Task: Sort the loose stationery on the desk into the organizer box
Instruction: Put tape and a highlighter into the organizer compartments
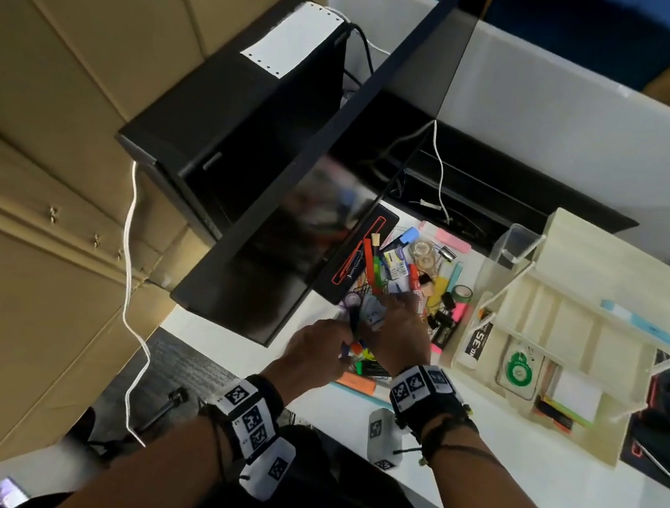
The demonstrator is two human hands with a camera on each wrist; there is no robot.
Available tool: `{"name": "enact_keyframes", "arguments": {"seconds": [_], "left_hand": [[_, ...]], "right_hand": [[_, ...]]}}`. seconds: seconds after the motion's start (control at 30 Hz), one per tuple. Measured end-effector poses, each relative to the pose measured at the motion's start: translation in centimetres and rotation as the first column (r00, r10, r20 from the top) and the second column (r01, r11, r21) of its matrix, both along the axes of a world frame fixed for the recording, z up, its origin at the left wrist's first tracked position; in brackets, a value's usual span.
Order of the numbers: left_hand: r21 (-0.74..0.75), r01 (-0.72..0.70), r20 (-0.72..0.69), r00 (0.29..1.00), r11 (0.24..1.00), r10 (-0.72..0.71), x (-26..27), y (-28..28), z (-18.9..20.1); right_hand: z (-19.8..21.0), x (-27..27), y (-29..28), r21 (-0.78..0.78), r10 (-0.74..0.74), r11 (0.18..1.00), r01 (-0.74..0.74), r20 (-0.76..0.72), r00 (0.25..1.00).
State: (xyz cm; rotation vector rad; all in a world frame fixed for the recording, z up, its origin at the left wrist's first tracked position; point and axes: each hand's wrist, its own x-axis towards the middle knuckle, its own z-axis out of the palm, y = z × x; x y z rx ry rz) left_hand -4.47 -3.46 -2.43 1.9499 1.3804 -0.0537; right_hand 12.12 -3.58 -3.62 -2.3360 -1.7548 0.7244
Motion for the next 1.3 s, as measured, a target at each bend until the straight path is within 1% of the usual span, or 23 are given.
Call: {"name": "enact_keyframes", "arguments": {"seconds": [0.07,0.1,0.17,0.23,0.3,0.33,0.37,0.43,0.47,0.5,0.57,0.6,0.63,0.7,0.73,0.83,0.87,0.97,1.1,1.23,1.3], "left_hand": [[0.002,-0.002,0.005,1.000,1.000,0.002,-0.2,0.1,0.1],[0.003,-0.003,0.012,1.000,1.000,0.003,-0.3,0.2,0.1],[-0.002,-0.002,0.025,1.000,1.000,0.002,-0.4,0.4,-0.1],[0.018,0.003,0.042,0.999,1.000,-0.003,-0.5,0.5,-0.2],[0.075,0.012,0.084,0.996,0.997,-0.018,0.1,0.5,-0.3],[0.105,-0.012,0.103,0.995,0.994,0.001,-0.1,0.4,-0.3],[0.126,-0.039,0.131,0.991,0.991,0.022,-0.1,0.4,-0.1],[0.143,-0.055,0.194,0.981,0.988,0.026,0.7,0.6,0.2],[0.121,-0.052,0.237,0.971,0.991,0.023,1.1,0.8,0.5],[0.078,-0.047,0.305,0.952,0.996,0.021,1.7,0.8,0.9],[-0.044,-0.015,0.440,0.897,0.999,0.033,3.2,0.8,1.9],[-0.059,-0.002,0.475,0.880,0.998,0.030,3.8,0.8,2.1],[-0.037,0.012,0.490,0.871,0.999,0.007,4.4,0.8,2.2],[0.005,0.057,0.507,0.860,0.998,-0.051,5.5,0.5,2.4],[0.016,0.090,0.513,0.854,0.996,-0.086,6.1,0.3,2.6],[0.002,0.195,0.543,0.824,0.981,-0.165,7.5,-0.6,2.6],[-0.005,0.214,0.533,0.827,0.977,-0.178,8.0,-0.9,2.5],[-0.038,0.234,0.507,0.842,0.971,-0.183,8.9,-1.5,2.0],[-0.048,0.274,0.480,0.850,0.960,-0.218,9.6,-1.5,2.4],[-0.054,0.299,0.459,0.855,0.953,-0.242,9.7,-1.6,2.0],[-0.037,0.296,0.444,0.860,0.954,-0.250,9.9,-1.6,2.2]], "right_hand": [[0.1,-0.3,0.3,-0.050,0.045,0.998,-0.041,0.086,0.995],[0.3,-0.4,0.5,-0.071,0.076,0.995,-0.069,0.105,0.992],[0.9,-0.4,0.8,-0.070,0.085,0.994,-0.081,0.066,0.994],[1.2,-0.2,0.9,-0.027,0.048,0.998,-0.048,-0.014,0.999],[1.4,0.7,0.6,0.011,-0.012,1.000,0.013,-0.095,0.995],[1.6,0.6,0.6,0.059,-0.017,0.998,0.026,-0.147,0.989],[1.9,0.7,0.3,0.114,-0.028,0.992,0.052,-0.202,0.979],[3.1,1.3,-0.5,0.199,-0.094,0.966,0.164,-0.321,0.942],[3.8,1.4,-1.1,0.230,-0.127,0.947,0.224,-0.373,0.919],[4.5,1.5,-1.7,0.224,-0.161,0.936,0.271,-0.412,0.897],[5.1,2.0,-3.0,0.161,-0.203,0.935,0.315,-0.486,0.850],[5.1,2.3,-3.7,0.137,-0.206,0.938,0.320,-0.523,0.827],[5.2,2.8,-4.5,0.121,-0.205,0.938,0.324,-0.562,0.802],[5.3,3.9,-5.9,0.109,-0.214,0.928,0.355,-0.624,0.751],[5.5,4.6,-6.6,0.115,-0.222,0.920,0.374,-0.634,0.741],[6.3,6.9,-8.7,0.191,-0.195,0.902,0.387,-0.620,0.760],[6.6,7.5,-9.2,0.205,-0.178,0.904,0.377,-0.620,0.764],[6.8,9.0,-10.2,0.220,-0.154,0.905,0.363,-0.628,0.763],[7.1,9.8,-10.9,0.234,-0.117,0.915,0.328,-0.625,0.772],[7.3,9.9,-11.2,0.207,-0.128,0.923,0.324,-0.629,0.767],[7.6,10.7,-11.1,0.198,-0.157,0.914,0.353,-0.629,0.761]]}}
